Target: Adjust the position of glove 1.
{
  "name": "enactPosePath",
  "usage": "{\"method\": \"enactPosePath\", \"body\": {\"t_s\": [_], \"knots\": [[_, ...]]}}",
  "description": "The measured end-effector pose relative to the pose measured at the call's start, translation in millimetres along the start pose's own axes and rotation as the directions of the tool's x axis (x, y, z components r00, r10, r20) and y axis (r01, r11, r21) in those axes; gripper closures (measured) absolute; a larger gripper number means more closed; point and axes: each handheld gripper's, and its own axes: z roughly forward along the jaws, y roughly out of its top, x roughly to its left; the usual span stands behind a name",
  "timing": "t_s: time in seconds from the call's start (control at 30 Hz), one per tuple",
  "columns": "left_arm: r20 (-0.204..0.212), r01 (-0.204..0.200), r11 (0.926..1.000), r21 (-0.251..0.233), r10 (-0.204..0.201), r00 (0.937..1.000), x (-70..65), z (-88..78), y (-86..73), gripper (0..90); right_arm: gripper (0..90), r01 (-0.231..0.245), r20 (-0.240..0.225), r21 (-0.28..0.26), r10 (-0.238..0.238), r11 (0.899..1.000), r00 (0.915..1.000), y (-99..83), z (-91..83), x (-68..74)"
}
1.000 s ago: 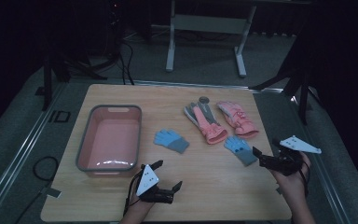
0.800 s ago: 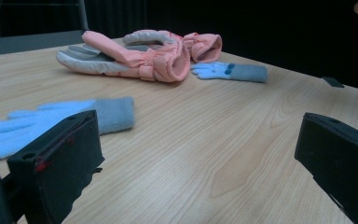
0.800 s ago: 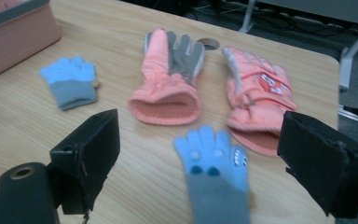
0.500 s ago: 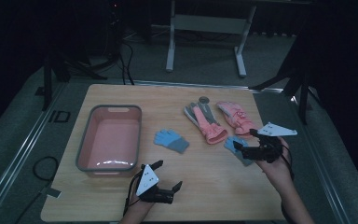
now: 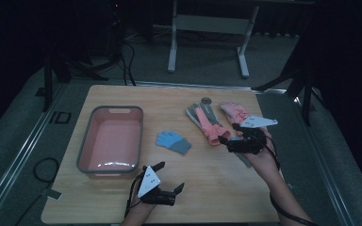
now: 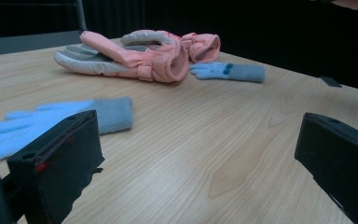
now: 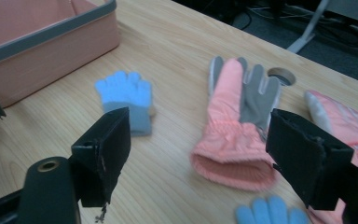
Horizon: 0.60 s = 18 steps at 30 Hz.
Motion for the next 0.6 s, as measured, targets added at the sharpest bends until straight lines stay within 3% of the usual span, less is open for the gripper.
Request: {"method": "enactPosePath", "body": {"t_s": [0.17, 0.33, 0.6], "knots": [[0.002, -0.001, 1.0, 0.0, 0.001, 1.0, 0.0, -0.1, 0.0, 0.7, 30.8, 0.048, -0.041, 0.015, -0.047, 0.999, 0.9981, 8.6, 17.0, 9.1], [0.01, -0.002, 1.0, -0.003, 0.002, 1.0, -0.1, -0.2, -0.2, 0.7, 46.9, 0.101, -0.108, 0.061, -0.095, 0.993, 0.9896, 13.4, 38.9, 18.8], [0.015, -0.007, 1.0, -0.001, 0.007, 0.9999, -0.6, -0.1, -0.1, 0.7, 53.4, 0.141, -0.193, 0.084, -0.123, 0.986, 0.9734, 19.0, 75.2, 36.5]]}}
